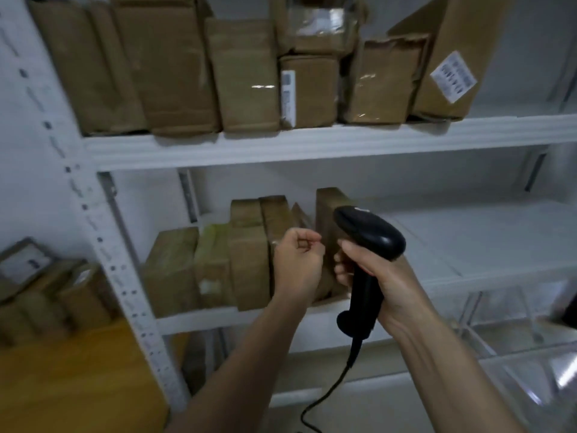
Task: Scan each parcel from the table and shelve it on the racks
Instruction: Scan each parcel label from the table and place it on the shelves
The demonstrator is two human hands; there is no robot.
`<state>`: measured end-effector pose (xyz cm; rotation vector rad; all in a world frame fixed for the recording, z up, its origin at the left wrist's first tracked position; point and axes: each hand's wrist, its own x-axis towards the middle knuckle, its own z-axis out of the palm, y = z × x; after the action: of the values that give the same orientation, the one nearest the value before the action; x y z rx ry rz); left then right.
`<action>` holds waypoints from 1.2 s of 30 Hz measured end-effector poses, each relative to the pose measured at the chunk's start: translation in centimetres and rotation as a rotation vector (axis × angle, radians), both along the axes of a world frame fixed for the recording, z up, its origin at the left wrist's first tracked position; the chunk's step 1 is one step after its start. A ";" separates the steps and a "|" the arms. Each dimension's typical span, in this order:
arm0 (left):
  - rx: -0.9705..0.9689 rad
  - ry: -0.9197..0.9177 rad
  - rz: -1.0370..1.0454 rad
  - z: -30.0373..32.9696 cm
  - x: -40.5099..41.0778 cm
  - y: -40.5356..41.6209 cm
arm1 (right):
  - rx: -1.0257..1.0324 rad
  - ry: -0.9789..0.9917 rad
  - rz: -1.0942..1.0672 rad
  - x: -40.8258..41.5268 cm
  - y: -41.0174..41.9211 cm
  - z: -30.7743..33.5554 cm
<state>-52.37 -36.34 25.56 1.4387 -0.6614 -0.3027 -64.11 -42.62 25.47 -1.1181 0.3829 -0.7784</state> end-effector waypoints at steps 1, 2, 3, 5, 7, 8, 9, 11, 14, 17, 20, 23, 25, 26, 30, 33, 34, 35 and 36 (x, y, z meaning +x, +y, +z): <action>0.023 0.016 0.000 -0.8 1.0 1.8 | 0.028 0.014 0.021 1.1 1.5 -0.8; 0.046 0.031 0.001 -1.6 2.1 3.5 | 0.047 0.029 0.039 2.3 3.0 -1.5; 0.070 0.041 0.007 -2.2 3.3 5.4 | 0.057 0.044 0.053 3.5 4.6 -2.0; 0.112 0.057 0.039 -3.4 5.7 9.3 | 0.071 0.061 0.083 5.9 7.6 -2.9; 0.138 0.076 0.080 -4.3 8.2 13.3 | 0.080 0.078 0.133 8.2 10.6 -3.8; 0.155 0.083 0.097 -4.7 9.4 15.4 | 0.084 0.088 0.162 9.3 12.1 -4.1; 0.173 0.089 0.110 -5.1 10.6 17.5 | 0.092 0.098 0.190 10.4 13.6 -4.5; 0.196 0.111 0.121 -5.9 13.0 21.6 | 0.121 0.123 0.235 12.7 16.8 -5.3; 0.230 0.154 0.171 -7.3 16.2 27.3 | 0.129 0.170 0.290 16.3 21.3 -6.6; 0.272 0.184 0.237 -8.9 18.9 32.4 | 0.090 0.197 0.354 19.6 25.5 -7.6; 0.307 0.208 0.281 -10.1 21.5 36.9 | 0.049 0.214 0.396 22.7 29.2 -8.4; 0.342 0.221 0.314 -11.0 24.0 40.8 | 0.070 0.240 0.410 25.4 32.4 -9.2; 0.353 0.226 0.335 -11.4 25.6 43.0 | 0.078 0.242 0.416 27.0 34.3 -9.7; 0.359 0.231 0.343 -11.6 26.3 44.0 | 0.081 0.246 0.422 27.7 35.1 -9.9; 0.377 0.247 0.351 -12.4 28.8 46.8 | 0.079 0.281 0.453 30.2 37.6 -10.4; 0.377 0.258 0.352 -12.7 30.9 47.7 | 0.078 0.293 0.462 32.3 38.4 -10.7; 0.381 0.260 0.352 -12.8 31.7 48.0 | 0.077 0.299 0.465 33.1 38.5 -10.8; 0.386 0.263 0.352 -12.9 32.4 48.2 | 0.079 0.305 0.469 34.0 38.6 -11.0; 0.393 0.270 0.352 -13.1 33.2 48.3 | 0.085 0.311 0.471 34.9 38.7 -11.1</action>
<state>-19.18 11.99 12.48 1.8155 -0.1226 -0.3533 -29.24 -3.87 14.35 -1.1914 0.3875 -0.1720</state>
